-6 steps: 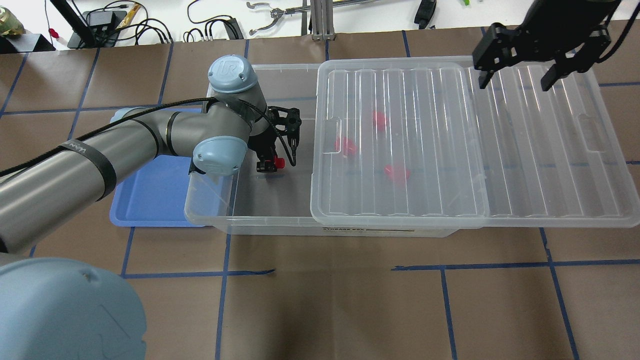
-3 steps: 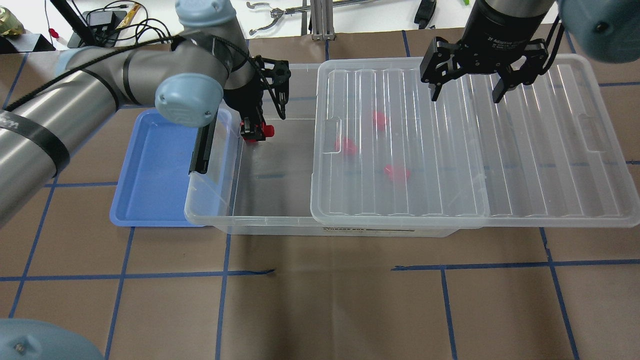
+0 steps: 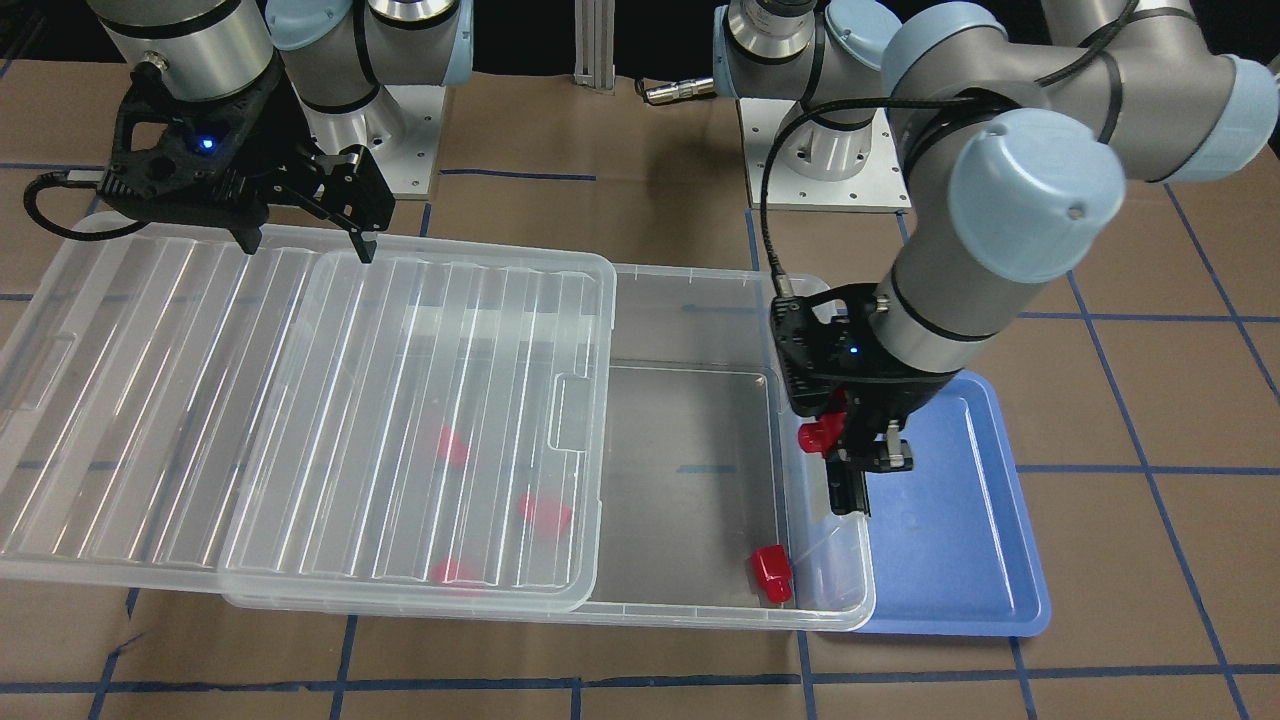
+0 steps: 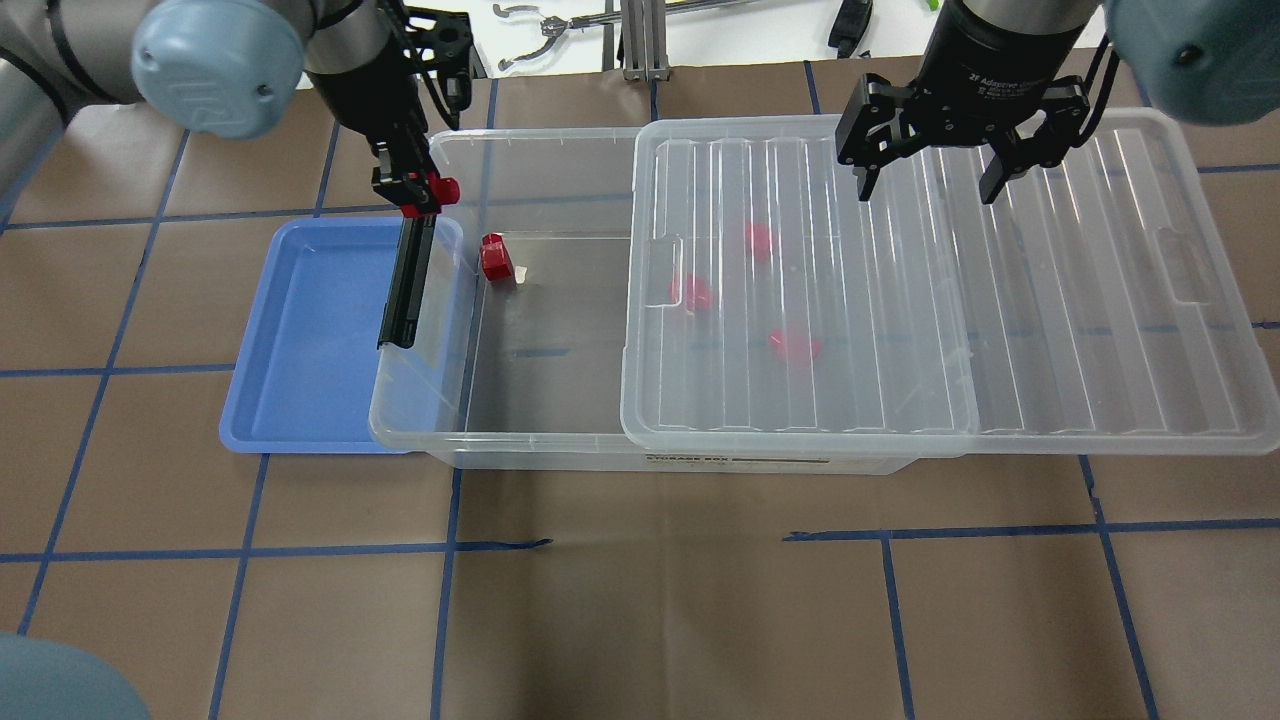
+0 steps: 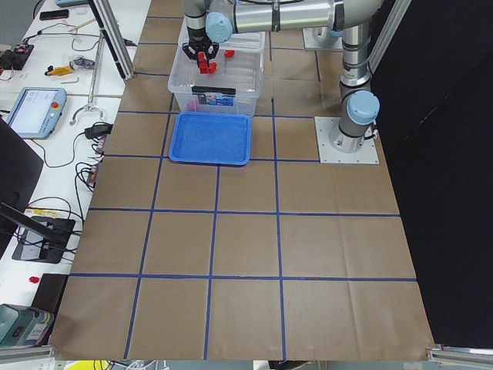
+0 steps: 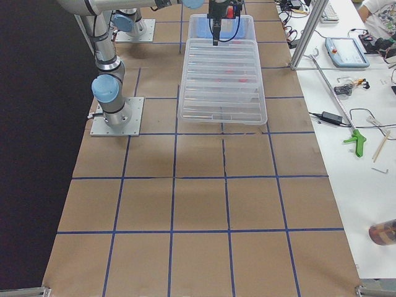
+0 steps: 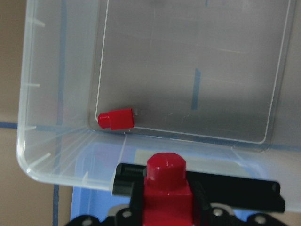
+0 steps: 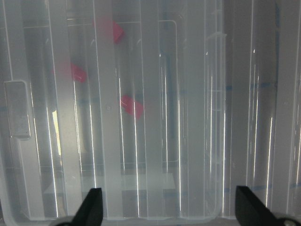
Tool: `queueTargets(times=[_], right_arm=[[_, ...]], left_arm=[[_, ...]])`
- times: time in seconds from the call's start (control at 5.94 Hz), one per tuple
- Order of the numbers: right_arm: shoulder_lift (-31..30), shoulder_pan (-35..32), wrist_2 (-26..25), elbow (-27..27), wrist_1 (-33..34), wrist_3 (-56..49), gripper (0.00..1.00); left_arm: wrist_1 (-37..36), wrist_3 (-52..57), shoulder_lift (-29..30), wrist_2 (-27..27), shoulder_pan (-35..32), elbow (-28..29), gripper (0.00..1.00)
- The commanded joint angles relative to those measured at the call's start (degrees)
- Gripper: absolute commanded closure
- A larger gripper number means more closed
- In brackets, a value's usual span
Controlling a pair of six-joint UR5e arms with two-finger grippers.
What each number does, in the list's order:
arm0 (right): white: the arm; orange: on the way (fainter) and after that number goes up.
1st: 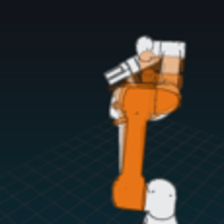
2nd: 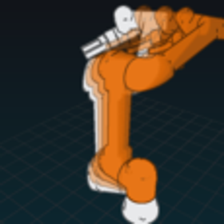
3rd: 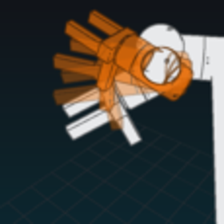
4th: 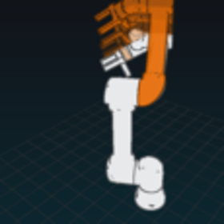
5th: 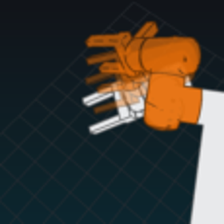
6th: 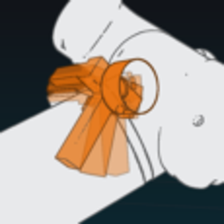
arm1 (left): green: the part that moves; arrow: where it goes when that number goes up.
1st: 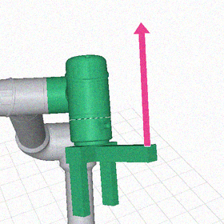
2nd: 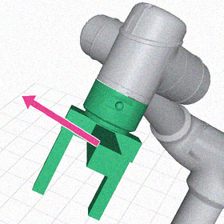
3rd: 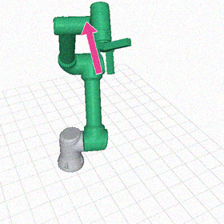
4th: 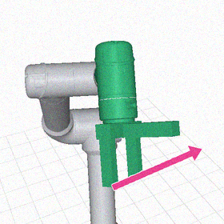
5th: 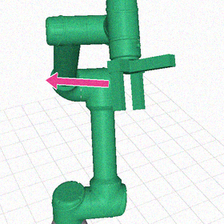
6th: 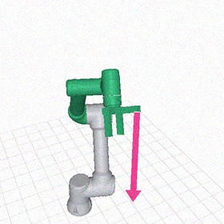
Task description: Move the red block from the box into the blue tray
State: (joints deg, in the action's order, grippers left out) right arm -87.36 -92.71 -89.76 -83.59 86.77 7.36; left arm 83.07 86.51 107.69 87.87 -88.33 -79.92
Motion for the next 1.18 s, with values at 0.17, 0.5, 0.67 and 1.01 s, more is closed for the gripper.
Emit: queueTargets(times=[0.17,0.5,0.67,1.01], right_arm=[[0.35,5.22,-0.41,-0.96,0.51,-7.84,0.0],[1.05,17.58,-6.86,-1.05,0.51,-17.93,0.0],[2.27,23.92,-7.18,-1.05,0.86,-23.91,0.0],[6.65,34.83,-7.45,-1.49,7.86,-31.22,0.0]], left_arm=[[-0.44,15.41,-0.21,-0.32,11.39,-5.91,0.88],[-14.32,20.6,0.4,-0.15,13.88,-17.14,0.87],[-22.08,20.8,1.81,-0.33,14.32,-21.63,0.86],[-25.23,21.85,3.5,-0.41,14.24,-23.35,0.76]])
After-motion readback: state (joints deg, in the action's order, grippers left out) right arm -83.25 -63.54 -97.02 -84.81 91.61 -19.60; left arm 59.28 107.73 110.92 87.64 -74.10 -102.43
